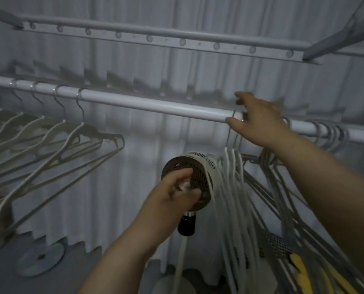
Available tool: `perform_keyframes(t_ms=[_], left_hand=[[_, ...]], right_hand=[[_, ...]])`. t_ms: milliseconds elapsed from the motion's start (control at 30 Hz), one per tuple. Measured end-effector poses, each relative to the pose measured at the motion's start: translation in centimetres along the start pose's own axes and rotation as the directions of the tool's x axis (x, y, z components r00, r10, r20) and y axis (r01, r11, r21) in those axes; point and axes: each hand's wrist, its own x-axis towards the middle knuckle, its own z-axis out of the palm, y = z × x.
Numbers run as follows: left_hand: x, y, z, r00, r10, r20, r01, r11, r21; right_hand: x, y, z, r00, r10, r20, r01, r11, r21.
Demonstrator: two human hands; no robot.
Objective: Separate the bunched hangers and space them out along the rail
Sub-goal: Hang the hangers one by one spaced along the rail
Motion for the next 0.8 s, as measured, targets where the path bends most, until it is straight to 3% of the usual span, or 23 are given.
perform_keyframes(t_ms=[100,200,267,600,800], left_hand=[[0.2,-0.2,3.5,0.999,-0.025,0.026,0.025,1.000,-0.010],[0.5,-1.6,6.1,0.999,-0.041,0.020,0.038,0.988,0.152],[0.4,-2.0,7.0,0.998,-0.067,0.018,0.063,0.983,0.173],[0.5,-2.7,6.4,0.990,-0.136,-0.037,0.132,0.985,-0.108],[0.8,-2.1,3.9,0.988,-0.133,-0.079,0.124,0.986,-0.108]], right_hand=[[-0.5,0.4,0.0,0.995,-0.061,0.078,0.065,0.997,-0.046],[-0.6,0.7,0.0,0.988,-0.129,0.081,0.138,0.982,-0.129],[-0.7,1.0,0.0,0.986,-0.154,0.065,0.163,0.973,-0.162],[-0.9,1.4,0.1,0.980,-0.196,0.033,0.198,0.962,-0.189],[-0.6,0.7,0.5,0.987,-0.151,0.050,0.157,0.973,-0.168]])
